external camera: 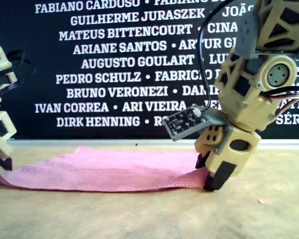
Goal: Fold a cloth
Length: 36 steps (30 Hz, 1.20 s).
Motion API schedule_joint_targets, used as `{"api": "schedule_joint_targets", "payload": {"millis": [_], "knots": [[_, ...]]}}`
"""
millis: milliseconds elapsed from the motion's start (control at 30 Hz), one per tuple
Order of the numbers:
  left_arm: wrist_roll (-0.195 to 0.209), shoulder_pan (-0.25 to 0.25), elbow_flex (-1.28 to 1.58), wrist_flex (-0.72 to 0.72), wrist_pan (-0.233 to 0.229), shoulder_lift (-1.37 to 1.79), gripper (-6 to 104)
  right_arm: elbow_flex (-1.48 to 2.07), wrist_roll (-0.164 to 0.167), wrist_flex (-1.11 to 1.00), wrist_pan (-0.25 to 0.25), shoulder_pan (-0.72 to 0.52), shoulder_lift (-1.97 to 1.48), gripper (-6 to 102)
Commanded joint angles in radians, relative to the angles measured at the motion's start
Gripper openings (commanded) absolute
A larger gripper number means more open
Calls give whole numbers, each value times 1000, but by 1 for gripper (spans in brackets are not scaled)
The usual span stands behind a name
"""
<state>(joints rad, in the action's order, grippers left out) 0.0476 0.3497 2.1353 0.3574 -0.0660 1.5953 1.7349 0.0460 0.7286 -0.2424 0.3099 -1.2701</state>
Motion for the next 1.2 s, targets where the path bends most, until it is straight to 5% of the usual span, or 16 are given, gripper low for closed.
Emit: {"api": "schedule_joint_targets", "payload": {"millis": [0, 200, 267, 867, 1033, 1167], "knots": [[-8, 26, -58, -21, 11, 31, 21, -41, -5, -37, -2, -17, -25, 48], [5, 25, -80, -21, 11, 26, 1, -48, -5, -57, -5, -8, -29, 3], [5, 23, -78, -21, 11, 25, 0, -46, -5, -57, -5, -9, -29, -4], [-6, 28, 129, -2, 12, 295, -1, 140, -9, -26, -5, -9, -330, 2], [5, 28, 250, -2, 12, 468, -1, 252, -72, -43, -5, -9, -434, 2], [6, 28, 310, -3, 12, 538, -1, 247, -80, -44, -5, -9, -413, 2]]}}
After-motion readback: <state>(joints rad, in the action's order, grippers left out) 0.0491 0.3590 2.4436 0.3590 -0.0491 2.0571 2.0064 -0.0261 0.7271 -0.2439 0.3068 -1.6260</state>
